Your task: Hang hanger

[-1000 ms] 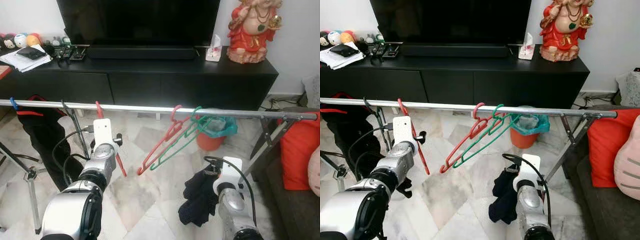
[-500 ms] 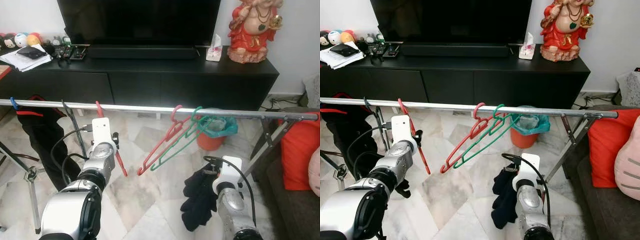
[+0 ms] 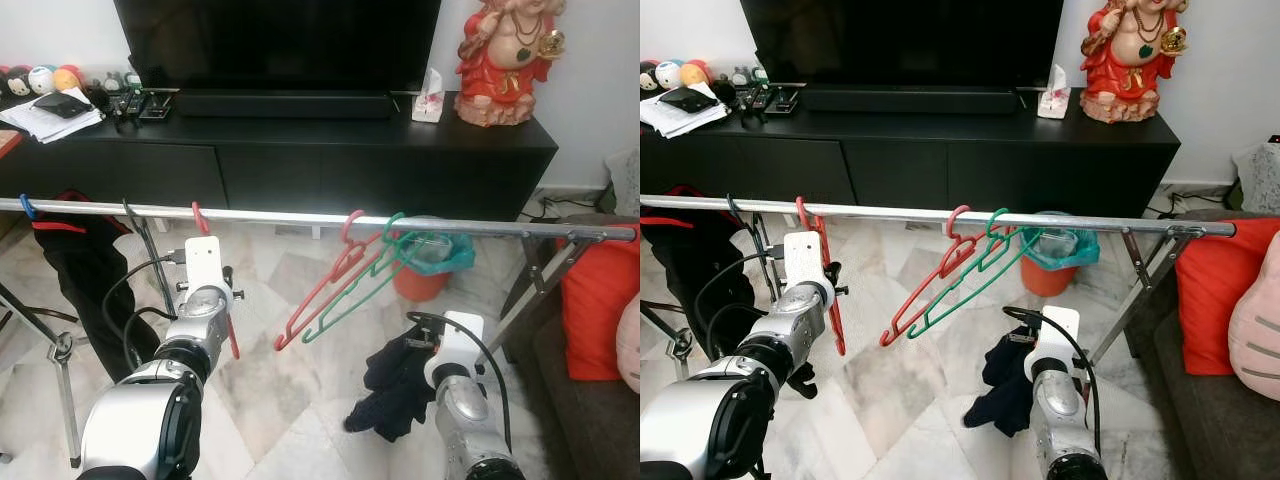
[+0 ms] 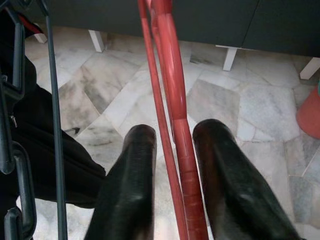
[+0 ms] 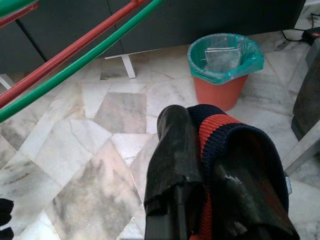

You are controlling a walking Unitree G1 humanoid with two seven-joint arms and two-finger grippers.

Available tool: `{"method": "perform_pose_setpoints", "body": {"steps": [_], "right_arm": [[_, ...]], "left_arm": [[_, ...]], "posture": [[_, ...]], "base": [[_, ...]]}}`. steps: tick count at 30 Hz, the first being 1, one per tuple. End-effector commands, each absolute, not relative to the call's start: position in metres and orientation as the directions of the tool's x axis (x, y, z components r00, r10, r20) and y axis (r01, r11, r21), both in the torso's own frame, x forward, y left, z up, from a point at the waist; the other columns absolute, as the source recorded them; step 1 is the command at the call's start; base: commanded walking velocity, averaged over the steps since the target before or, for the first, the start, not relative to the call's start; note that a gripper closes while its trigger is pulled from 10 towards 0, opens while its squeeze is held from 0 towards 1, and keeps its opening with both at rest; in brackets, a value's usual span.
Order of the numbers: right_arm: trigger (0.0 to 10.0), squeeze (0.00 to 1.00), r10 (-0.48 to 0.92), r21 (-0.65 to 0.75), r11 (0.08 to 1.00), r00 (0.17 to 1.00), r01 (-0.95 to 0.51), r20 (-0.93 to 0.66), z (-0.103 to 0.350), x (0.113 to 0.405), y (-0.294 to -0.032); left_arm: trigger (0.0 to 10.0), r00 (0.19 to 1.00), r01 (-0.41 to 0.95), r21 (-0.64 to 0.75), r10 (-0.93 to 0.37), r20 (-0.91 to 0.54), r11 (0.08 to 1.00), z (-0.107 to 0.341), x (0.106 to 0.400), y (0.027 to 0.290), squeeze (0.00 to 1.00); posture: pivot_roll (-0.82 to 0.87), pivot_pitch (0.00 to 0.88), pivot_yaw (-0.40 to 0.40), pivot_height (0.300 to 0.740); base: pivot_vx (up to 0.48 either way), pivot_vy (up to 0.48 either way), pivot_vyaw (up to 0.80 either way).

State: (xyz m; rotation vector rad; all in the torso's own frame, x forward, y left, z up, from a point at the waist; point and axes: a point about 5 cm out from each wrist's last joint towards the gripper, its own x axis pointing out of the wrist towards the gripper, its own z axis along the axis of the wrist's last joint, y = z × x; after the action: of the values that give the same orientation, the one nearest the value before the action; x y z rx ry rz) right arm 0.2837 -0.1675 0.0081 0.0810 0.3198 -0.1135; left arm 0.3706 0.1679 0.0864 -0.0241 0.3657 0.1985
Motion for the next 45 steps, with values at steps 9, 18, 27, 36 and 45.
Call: {"method": "perform_pose_setpoints", "body": {"steps": [9, 18, 27, 36, 45], "right_arm": [[10.0, 0.0, -0.081, 0.073, 0.991, 0.95, 0.108, -0.301, 0.012, 0.287, -0.163], [10.0, 0.0, -0.077, 0.075, 0.992, 0.95, 0.105, -0.303, 0.012, 0.287, -0.162], [10.0, 0.0, -0.076, 0.065, 0.993, 0.952, 0.099, -0.297, 0.013, 0.288, -0.162], [10.0, 0.0, -0.072, 0.065, 0.993, 0.956, 0.095, -0.284, 0.014, 0.289, -0.161], [10.0, 0.0, -0.081, 0.055, 0.994, 0.96, 0.099, -0.268, 0.015, 0.285, -0.166]], "left_arm": [[0.0, 0.922, -0.184, 0.029, 0.182, -0.342, 0.983, 0.091, 0.373, 0.169, 0.0], [0.0, 0.925, -0.181, 0.028, 0.179, -0.334, 0.983, 0.092, 0.374, 0.168, 0.0], [0.0, 0.948, -0.16, 0.07, 0.173, -0.268, 0.985, 0.101, 0.377, 0.168, 0.0], [10.0, 0.99, -0.08, 0.14, 0.096, -0.106, 0.987, 0.112, 0.376, 0.164, 0.0], [10.0, 0.999, -0.026, 0.13, 0.031, -0.032, 0.991, 0.084, 0.34, 0.169, 0.0]], "posture": [[-0.07, 0.0, 0.007, 0.74], [-0.07, 0.0, 0.006, 0.74], [-0.07, 0.0, 0.009, 0.74], [-0.05, 0.0, 0.003, 0.74], [-0.06, 0.0, 0.008, 0.74]], "base": [[0.0, 0.0, 0.0], [0.0, 0.0, 0.0], [0.0, 0.0, 0.0], [0.0, 0.0, 0.0], [0.0, 0.0, 0.0]]}}
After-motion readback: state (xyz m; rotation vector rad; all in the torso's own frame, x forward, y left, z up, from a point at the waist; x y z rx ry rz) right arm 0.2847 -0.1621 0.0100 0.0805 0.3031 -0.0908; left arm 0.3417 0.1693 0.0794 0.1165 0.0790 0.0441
